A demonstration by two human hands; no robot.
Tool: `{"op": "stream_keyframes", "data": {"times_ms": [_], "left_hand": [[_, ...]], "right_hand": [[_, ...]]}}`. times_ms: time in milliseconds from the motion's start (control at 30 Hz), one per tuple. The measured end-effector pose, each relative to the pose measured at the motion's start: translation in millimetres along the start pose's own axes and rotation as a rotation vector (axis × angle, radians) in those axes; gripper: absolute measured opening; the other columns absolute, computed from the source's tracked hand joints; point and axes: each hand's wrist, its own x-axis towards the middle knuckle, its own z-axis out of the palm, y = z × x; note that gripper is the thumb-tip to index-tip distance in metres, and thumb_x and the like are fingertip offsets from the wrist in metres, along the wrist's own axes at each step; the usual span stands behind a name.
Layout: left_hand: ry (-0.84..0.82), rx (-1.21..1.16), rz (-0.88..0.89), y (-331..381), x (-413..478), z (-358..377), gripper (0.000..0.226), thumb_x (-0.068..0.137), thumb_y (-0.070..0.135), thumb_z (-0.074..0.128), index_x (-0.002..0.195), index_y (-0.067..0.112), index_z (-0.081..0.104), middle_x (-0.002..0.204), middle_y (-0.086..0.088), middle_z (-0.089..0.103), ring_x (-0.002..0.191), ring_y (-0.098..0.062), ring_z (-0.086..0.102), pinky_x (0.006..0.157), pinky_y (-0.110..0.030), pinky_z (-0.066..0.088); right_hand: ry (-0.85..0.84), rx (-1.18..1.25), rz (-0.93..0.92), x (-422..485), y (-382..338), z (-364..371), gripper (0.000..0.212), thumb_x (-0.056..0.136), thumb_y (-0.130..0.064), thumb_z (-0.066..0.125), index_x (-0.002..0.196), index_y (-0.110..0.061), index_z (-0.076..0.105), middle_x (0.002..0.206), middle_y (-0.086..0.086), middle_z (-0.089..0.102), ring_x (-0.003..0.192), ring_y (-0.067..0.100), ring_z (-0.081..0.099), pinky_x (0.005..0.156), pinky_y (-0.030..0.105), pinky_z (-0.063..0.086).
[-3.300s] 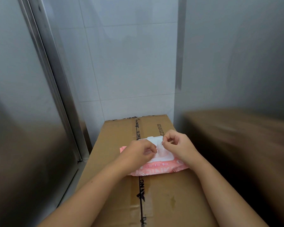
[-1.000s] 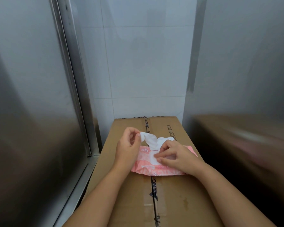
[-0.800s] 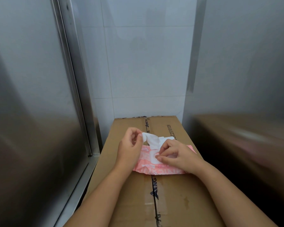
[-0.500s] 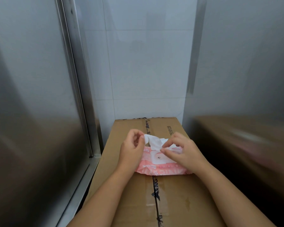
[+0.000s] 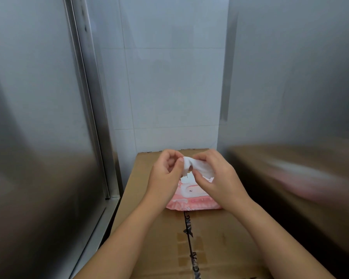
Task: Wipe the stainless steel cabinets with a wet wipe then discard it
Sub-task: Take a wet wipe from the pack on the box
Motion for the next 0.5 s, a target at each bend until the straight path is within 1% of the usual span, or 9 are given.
{"op": "stream_keyframes", "data": {"times_ms": [67,100,167,267,333,367,433,500], "left_hand": [[-0.051,-0.001,0.008,12.1,-6.8,-1.6,0.016,0.093,-0.001,0.046,0.084,0.009,0.053,0.064,0.015,0.062,0.061,0.001,0.059,0.057,-0.012,0.045],[-0.071,-0.009,0.007,17.6,-11.0,-2.1,0.014,0.094,-0.001,0.046,0.085,0.008,0.053,0.065,0.014,0.063,0.061,0.003,0.061,0.057,-0.01,0.045],[-0.094,-0.051,0.0,27.3,-18.9,-2.4,0.014,0.094,-0.001,0.046,0.086,0.007,0.053,0.067,0.012,0.064,0.062,0.0,0.063,0.059,-0.014,0.048],[-0.107,-0.1,-0.003,39.3,-30.2,-2.3,0.013,0.094,0.002,0.047,0.086,0.009,0.054,0.067,0.012,0.065,0.06,-0.003,0.063,0.06,-0.02,0.05],[-0.13,-0.145,0.005,45.5,-38.3,-3.1,0.005,0.092,0.01,0.052,0.088,0.011,0.054,0.07,0.012,0.066,0.061,-0.003,0.064,0.059,-0.02,0.05],[-0.147,-0.145,0.009,47.5,-42.3,-3.9,0.006,0.09,0.016,0.058,0.09,0.012,0.054,0.075,0.012,0.068,0.066,-0.003,0.065,0.061,-0.019,0.051],[-0.211,-0.091,0.018,46.8,-50.9,-5.5,0.026,0.08,0.025,0.071,0.097,0.015,0.054,0.089,0.007,0.069,0.08,-0.007,0.067,0.068,-0.02,0.052],[-0.26,-0.044,0.011,45.4,-59.7,-5.1,0.034,0.072,0.022,0.072,0.1,0.022,0.054,0.096,0.006,0.066,0.089,-0.012,0.066,0.076,-0.028,0.054]], "right_hand": [[0.043,0.024,0.013,-0.5,-4.5,-6.9,0.02,0.083,-0.011,0.064,0.101,-0.018,0.061,0.093,-0.013,0.056,0.088,0.008,0.054,0.075,0.017,0.043],[0.062,0.047,0.02,-2.0,-7.6,-10.2,0.022,0.082,-0.008,0.064,0.101,-0.017,0.062,0.093,-0.013,0.057,0.088,0.007,0.054,0.076,0.013,0.041],[0.084,0.094,0.041,-6.9,-16.1,-16.2,0.024,0.081,-0.007,0.063,0.1,-0.021,0.061,0.092,-0.017,0.057,0.088,0.001,0.054,0.075,0.006,0.038],[0.101,0.139,0.046,-17.0,-30.8,-24.5,0.028,0.081,-0.009,0.063,0.094,-0.032,0.055,0.091,-0.019,0.059,0.088,-0.002,0.055,0.073,0.005,0.039],[0.105,0.154,0.06,-23.4,-40.4,-29.8,0.021,0.081,-0.013,0.061,0.092,-0.031,0.056,0.089,-0.017,0.061,0.085,-0.002,0.056,0.07,0.006,0.039],[0.107,0.163,0.069,-26.7,-44.6,-32.5,0.017,0.08,-0.016,0.06,0.091,-0.029,0.058,0.088,-0.016,0.062,0.083,-0.001,0.057,0.069,0.006,0.04],[0.105,0.174,0.092,-33.5,-51.8,-38.1,0.013,0.08,-0.017,0.058,0.09,-0.025,0.061,0.086,-0.015,0.063,0.082,-0.001,0.058,0.068,0.006,0.04],[0.098,0.154,0.114,-41.8,-56.8,-44.1,0.011,0.081,-0.018,0.058,0.089,-0.019,0.064,0.085,-0.013,0.064,0.082,0.0,0.058,0.068,0.007,0.04]]}}
